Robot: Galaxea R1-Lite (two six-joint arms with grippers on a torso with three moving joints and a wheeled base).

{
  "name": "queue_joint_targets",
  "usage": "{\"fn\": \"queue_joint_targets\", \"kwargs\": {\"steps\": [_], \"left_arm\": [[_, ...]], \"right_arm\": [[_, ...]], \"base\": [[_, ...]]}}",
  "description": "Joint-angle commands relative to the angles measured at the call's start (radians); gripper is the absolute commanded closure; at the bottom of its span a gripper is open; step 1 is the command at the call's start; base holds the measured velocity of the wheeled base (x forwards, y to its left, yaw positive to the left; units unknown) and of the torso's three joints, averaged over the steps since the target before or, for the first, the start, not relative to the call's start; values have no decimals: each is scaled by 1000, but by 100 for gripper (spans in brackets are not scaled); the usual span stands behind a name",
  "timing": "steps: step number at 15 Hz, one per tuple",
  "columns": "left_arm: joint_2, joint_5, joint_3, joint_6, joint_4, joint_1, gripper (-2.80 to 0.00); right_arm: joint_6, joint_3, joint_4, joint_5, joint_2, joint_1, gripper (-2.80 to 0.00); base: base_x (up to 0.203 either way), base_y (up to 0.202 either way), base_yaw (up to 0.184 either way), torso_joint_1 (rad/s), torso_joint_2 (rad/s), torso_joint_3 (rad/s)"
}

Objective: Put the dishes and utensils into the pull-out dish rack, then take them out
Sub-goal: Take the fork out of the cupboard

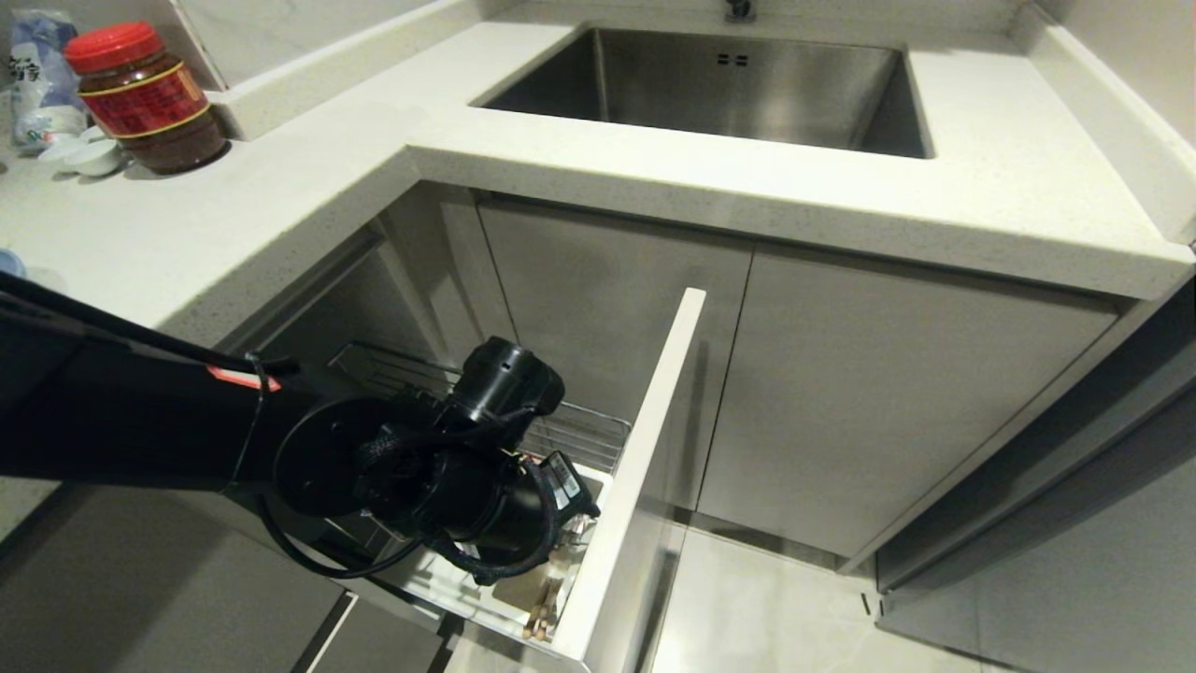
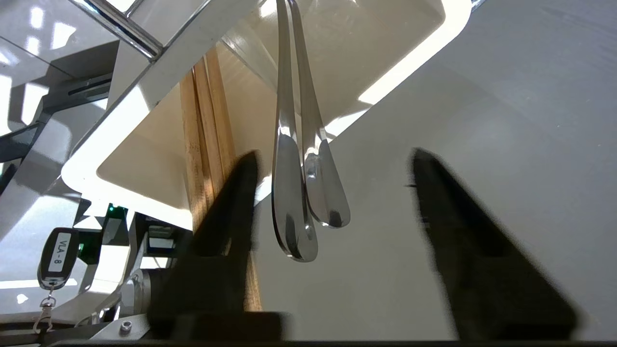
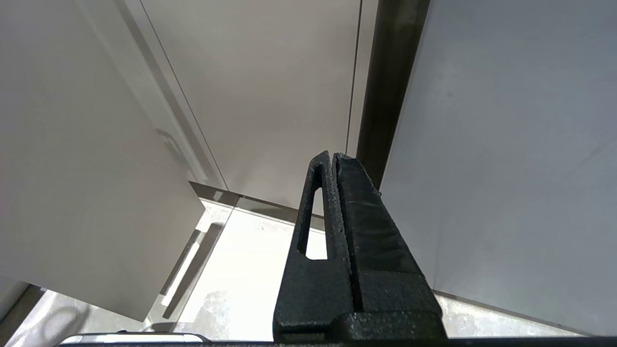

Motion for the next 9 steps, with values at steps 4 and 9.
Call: {"fn": "queue_joint_targets", "kwargs": {"steps": [4, 9], "left_arm": [[-5, 3, 1, -5, 1, -5, 0], [-36, 10, -14, 14, 4, -3, 0]], "right_arm": [[0, 26, -1, 0, -1, 0, 0], [0, 26, -1, 0, -1, 0, 0]], "base": [[0, 0, 0, 0, 0, 0], [0, 0, 0, 0, 0, 0]]}}
